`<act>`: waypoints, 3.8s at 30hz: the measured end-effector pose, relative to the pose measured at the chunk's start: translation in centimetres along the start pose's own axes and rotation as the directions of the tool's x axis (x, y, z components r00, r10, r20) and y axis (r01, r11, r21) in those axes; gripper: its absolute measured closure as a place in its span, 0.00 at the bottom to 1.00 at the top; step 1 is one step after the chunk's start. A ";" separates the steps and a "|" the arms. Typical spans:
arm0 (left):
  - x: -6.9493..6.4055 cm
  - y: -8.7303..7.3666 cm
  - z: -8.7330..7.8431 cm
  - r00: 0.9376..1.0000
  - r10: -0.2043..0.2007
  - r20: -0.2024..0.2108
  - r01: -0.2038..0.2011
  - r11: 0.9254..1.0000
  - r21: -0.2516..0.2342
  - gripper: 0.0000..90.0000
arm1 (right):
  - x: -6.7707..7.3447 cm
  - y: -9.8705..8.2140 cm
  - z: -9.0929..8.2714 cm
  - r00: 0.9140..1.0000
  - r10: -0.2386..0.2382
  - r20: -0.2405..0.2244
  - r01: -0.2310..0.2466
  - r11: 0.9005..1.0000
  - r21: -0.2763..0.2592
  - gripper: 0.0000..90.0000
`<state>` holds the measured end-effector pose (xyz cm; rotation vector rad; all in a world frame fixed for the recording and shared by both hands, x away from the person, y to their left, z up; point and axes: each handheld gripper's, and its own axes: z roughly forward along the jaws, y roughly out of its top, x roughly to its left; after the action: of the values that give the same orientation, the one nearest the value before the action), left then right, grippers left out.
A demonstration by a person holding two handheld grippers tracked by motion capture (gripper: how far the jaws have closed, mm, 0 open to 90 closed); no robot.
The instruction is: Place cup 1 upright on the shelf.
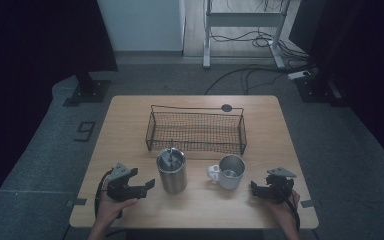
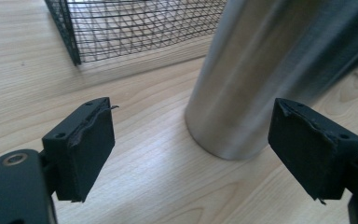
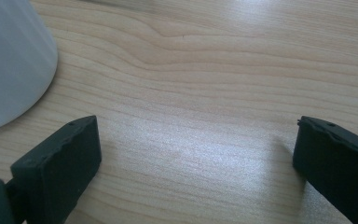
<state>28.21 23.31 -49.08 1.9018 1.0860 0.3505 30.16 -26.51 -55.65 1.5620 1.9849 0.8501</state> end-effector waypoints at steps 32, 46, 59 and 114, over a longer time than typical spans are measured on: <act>-2.8 0.7 0.3 0.997 0.060 0.056 -0.060 0.998 -0.002 0.16 | -0.1 0.1 0.1 1.000 0.000 -0.002 0.000 1.000 -0.002 0.01; -3.6 1.0 0.8 0.994 0.077 0.079 -0.077 0.997 -0.001 0.13 | -0.1 0.1 0.1 1.000 0.000 -0.001 0.000 1.000 -0.002 0.01; -4.1 1.3 1.6 0.992 0.079 0.097 -0.080 0.997 0.014 0.03 | -0.1 0.1 0.1 1.000 0.000 -0.001 0.000 1.000 -0.002 0.01; -4.8 3.8 4.6 0.992 0.085 0.094 -0.084 0.996 -0.009 0.00 | -0.1 0.1 0.1 1.000 0.000 -0.001 0.000 1.000 -0.002 0.01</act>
<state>30.31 16.12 -47.78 1.9436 0.9434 0.3076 30.34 -26.62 -55.66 1.5609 1.9840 0.8536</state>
